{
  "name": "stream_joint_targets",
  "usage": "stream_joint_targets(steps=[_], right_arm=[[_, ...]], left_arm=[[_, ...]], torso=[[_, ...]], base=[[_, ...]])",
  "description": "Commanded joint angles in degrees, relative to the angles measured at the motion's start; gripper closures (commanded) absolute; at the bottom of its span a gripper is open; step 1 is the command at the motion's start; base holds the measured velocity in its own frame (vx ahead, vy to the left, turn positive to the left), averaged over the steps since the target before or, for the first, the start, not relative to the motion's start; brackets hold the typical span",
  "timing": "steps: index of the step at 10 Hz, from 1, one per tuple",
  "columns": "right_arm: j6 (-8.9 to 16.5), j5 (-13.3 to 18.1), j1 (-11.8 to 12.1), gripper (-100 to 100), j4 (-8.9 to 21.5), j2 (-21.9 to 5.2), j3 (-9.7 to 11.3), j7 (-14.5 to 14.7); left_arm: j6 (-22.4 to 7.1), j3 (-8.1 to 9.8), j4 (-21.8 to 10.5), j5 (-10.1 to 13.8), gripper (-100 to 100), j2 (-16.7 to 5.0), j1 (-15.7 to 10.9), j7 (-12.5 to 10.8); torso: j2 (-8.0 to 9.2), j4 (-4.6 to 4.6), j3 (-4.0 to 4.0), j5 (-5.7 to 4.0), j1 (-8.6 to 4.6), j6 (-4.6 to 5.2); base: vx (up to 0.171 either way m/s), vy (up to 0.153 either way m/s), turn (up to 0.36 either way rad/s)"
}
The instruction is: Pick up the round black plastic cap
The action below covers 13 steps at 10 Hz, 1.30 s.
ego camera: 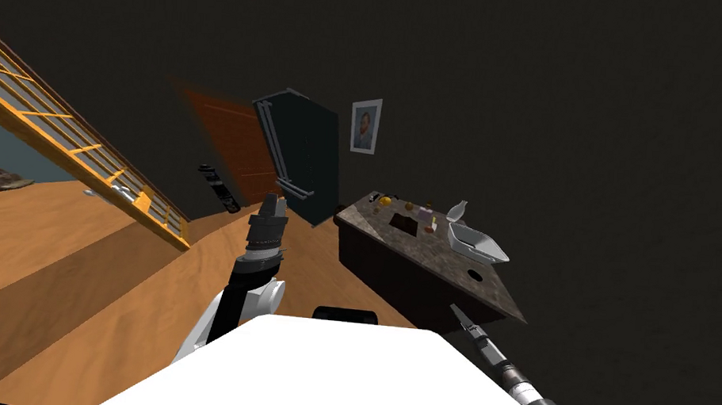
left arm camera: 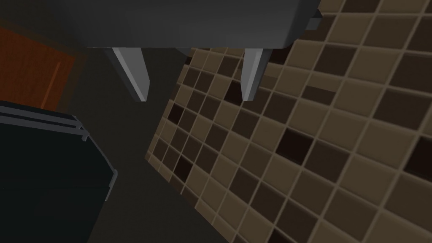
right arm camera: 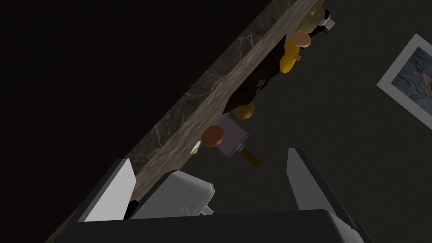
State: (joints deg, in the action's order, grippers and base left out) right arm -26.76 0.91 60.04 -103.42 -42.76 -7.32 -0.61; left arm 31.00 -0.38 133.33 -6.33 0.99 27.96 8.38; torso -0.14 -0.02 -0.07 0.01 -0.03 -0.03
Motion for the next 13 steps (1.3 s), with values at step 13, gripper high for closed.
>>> stream_joint_targets(steps=[13], right_arm=[[3.5,3.0,7.6,-100,15.2,-19.4,0.2,2.0]], left_arm=[[0.0,0.01,0.0,0.0,0,0.0,0.0,0.0]], torso=[[0.05,0.01,0.03,-0.04,-0.14,0.02]], base=[[0.028,-0.016,0.099]])
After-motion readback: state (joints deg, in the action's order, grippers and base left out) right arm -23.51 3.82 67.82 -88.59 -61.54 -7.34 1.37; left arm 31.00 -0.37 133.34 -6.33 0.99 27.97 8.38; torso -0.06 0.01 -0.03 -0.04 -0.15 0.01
